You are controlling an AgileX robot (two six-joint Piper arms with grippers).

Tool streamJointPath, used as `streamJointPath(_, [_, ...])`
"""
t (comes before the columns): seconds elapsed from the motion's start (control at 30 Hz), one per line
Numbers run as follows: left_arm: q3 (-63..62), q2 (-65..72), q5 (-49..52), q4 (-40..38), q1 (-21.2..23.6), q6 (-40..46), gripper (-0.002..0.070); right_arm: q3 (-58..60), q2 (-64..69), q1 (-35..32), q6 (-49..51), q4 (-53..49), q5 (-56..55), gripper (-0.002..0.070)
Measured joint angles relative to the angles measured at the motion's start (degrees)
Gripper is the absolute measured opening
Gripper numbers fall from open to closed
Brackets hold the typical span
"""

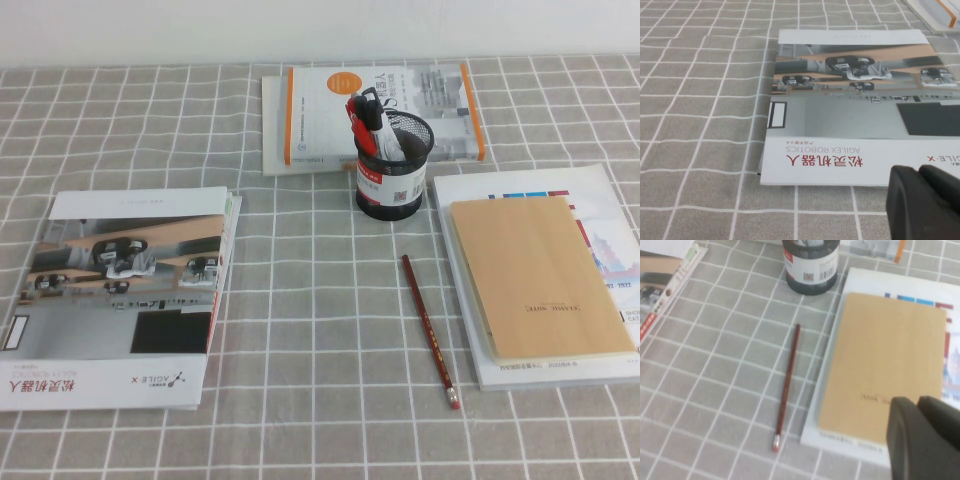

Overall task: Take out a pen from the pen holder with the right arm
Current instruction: 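Take a marker out of the pen holder and lay it on the table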

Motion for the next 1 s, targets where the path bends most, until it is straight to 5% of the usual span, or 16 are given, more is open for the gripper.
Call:
streamJointPath(0.4, [0.0,0.0,0.0,0.0,0.0,0.0,-0.0004,20.11,-20.73,0.0,-0.12,2.03,1.35,-0.0012])
streamJointPath(0.83, [0.0,0.0,0.0,0.0,0.0,0.0,-0.0004,36.01,-22.73,0.0,-0.12,-1.12,-21.33,-0.0012])
streamJointPath(1.0, [0.0,0.0,0.0,0.0,0.0,0.0,-0.0004,41.72,-26.99,-6.12,-0.12,-0.79,-25.69,-0.0012])
